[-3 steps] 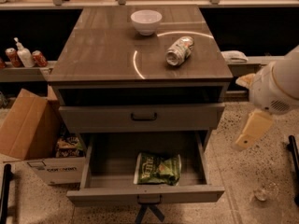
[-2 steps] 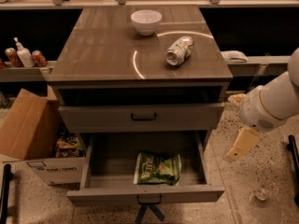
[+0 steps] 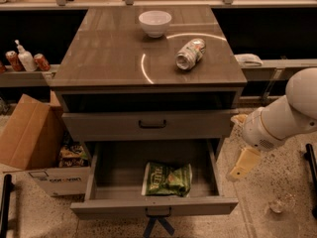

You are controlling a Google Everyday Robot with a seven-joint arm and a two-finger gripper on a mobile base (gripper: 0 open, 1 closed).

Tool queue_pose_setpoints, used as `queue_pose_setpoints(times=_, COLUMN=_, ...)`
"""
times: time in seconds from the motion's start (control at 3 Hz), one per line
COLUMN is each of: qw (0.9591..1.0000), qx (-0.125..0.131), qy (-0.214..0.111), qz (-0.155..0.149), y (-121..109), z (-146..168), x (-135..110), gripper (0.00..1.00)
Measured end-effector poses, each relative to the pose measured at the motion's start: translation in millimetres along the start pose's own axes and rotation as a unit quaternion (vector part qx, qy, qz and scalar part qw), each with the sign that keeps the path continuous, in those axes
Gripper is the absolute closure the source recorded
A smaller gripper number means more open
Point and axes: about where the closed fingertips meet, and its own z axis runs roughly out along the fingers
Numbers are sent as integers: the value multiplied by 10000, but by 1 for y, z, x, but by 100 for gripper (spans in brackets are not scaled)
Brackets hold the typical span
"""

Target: Pick green jalapeno chip bag from middle drawer and place on counter

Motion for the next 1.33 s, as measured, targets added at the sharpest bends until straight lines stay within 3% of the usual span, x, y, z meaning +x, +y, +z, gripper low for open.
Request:
queue_pose_setpoints(times=0.33, qw=9994, qx=-333, qy=-111, qz=28, y=7, z=34, x=5, gripper=0)
queue_pose_setpoints(times=0.67, qw=9956, qx=-926, qy=-107, qz=128, y=22, z=109, x=17, gripper=0)
queue_pose_setpoints(times=1.0, qw=9925, qx=-1209, qy=-11, qz=190, y=30, z=151, x=20, gripper=0)
queue_pose_setpoints(times=1.33, qw=9914, qx=-1301, qy=18, qz=138, y=34, z=193, x=15, gripper=0)
